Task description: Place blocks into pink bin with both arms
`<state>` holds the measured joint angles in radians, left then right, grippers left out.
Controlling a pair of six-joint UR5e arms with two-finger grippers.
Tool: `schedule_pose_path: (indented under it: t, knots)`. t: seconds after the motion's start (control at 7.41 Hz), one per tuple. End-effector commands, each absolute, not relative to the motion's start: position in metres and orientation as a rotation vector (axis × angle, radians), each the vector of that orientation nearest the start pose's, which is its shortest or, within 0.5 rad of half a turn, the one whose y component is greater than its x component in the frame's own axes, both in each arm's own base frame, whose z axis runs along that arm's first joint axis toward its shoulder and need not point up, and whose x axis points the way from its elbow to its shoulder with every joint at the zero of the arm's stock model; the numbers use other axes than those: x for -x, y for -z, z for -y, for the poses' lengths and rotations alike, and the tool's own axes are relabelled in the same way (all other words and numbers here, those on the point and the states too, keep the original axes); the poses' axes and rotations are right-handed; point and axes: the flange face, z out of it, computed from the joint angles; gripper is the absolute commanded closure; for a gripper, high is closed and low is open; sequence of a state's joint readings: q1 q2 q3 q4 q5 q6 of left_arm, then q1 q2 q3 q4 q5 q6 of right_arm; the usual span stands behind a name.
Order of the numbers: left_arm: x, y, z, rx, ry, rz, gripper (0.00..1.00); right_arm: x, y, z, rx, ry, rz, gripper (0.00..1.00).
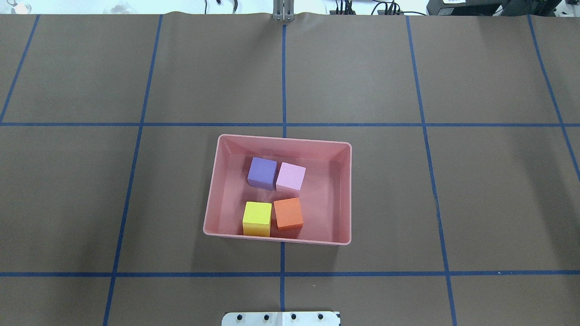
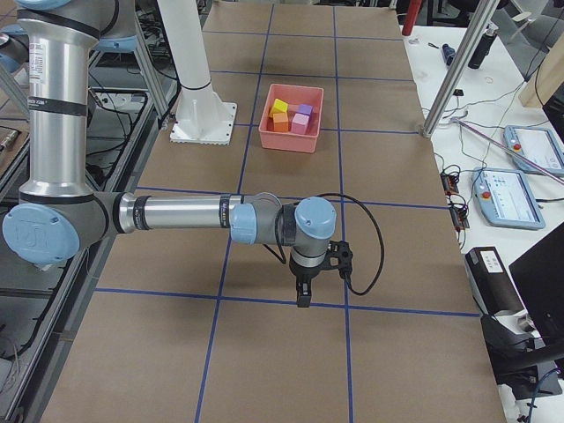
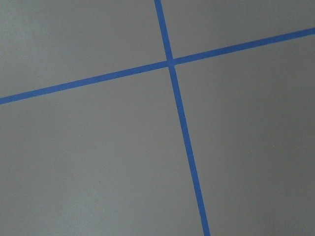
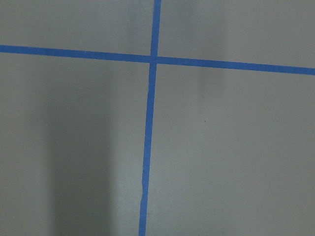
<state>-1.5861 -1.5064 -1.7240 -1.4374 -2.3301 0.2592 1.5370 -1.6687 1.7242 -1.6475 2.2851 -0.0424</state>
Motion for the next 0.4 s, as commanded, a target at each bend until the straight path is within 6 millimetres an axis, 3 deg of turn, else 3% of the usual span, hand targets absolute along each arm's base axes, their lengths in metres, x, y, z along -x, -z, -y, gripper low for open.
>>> schedule_pose_path:
  t: [0.0, 0.27]
  knots:
    - [0.0718, -0.6291, 0.4586, -0.061, -0.215, -0.76, 0.0, -0.0529, -0.6418, 0.4493, 0.019, 0.065, 0.715, 0.0]
    - [0.0718, -0.6291, 0.4586, -0.061, -0.215, -0.76, 0.0, -0.0528, -0.643, 0.448, 0.02, 0.065, 0.717, 0.0]
